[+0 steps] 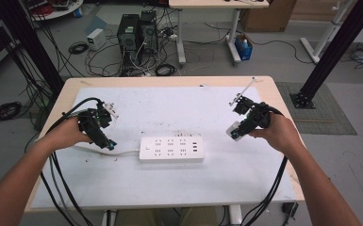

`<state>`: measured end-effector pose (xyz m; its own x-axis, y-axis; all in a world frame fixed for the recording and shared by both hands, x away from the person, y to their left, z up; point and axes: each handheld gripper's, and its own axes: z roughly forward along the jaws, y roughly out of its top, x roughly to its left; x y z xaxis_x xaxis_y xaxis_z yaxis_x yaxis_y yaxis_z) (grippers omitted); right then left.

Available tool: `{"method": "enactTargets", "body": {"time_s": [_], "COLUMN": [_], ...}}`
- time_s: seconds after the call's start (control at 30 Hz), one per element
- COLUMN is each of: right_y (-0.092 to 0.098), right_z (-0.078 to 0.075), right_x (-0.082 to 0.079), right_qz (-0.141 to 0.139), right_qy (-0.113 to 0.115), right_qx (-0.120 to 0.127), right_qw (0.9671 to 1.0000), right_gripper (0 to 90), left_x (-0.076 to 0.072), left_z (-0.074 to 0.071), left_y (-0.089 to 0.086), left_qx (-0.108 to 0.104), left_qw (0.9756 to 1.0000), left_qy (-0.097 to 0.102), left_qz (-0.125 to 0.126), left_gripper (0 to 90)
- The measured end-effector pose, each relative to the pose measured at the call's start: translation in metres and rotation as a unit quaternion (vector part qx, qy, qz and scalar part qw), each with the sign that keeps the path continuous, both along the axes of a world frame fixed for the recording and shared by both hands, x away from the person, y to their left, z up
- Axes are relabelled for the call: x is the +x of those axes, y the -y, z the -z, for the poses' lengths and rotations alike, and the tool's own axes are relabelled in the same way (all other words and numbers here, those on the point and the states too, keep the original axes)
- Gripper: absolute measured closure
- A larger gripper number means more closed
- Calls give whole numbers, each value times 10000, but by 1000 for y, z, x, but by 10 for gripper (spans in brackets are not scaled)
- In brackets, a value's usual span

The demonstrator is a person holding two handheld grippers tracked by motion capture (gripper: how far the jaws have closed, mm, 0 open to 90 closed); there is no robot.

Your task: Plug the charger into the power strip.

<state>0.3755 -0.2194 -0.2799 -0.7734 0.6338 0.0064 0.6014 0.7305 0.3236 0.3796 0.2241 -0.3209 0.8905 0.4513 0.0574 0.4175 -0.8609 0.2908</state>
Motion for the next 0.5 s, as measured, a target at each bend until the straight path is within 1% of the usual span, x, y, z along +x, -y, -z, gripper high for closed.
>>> {"method": "enactTargets", "body": {"time_s": [0.07, 0.1, 0.13, 0.17, 0.2, 0.27, 0.4, 0.43, 0.47, 0.5], "right_y": [-5, -7, -7, -10, -16, -22, -39, -43, -48, -54], "right_z": [-1, -2, -2, -2, -3, -4, -3, -2, -1, 1], "right_x": [3, 5, 5, 6, 9, 11, 17, 18, 19, 20], "right_qz": [-112, -242, -242, -305, -494, -668, -986, -1081, -1145, -1212], "right_qy": [11, 51, 51, 48, 89, 121, 216, 224, 210, 194], "right_qx": [8, -12, -12, -7, -4, 32, 98, 93, 65, 7], "right_qw": [9999, 9997, 9997, 9995, 9987, 9977, 9948, 9938, 9932, 9924], "right_gripper": [623, 623, 623, 623, 623, 623, 623, 623, 623, 623], "left_x": [0, 0, 0, -1, -1, -1, -4, -4, -4, -5], "left_z": [3, 4, 4, 6, 7, 9, 15, 16, 16, 17], "left_y": [0, -1, -1, -1, -1, -1, -1, 0, 0, 0], "left_qx": [-73, -72, -72, -79, -80, -39, -119, -121, -61, -100], "left_qw": [10000, 10000, 10000, 10000, 10000, 10000, 9999, 9999, 10000, 9999], "left_qy": [-26, -27, -27, -36, -24, -27, -21, -11, -12, -13], "left_qz": [-32, -25, -25, -39, -44, -9, -41, -36, 27, -12], "left_gripper": [177, 177, 177, 177, 177, 177, 177, 177, 176, 176]}}
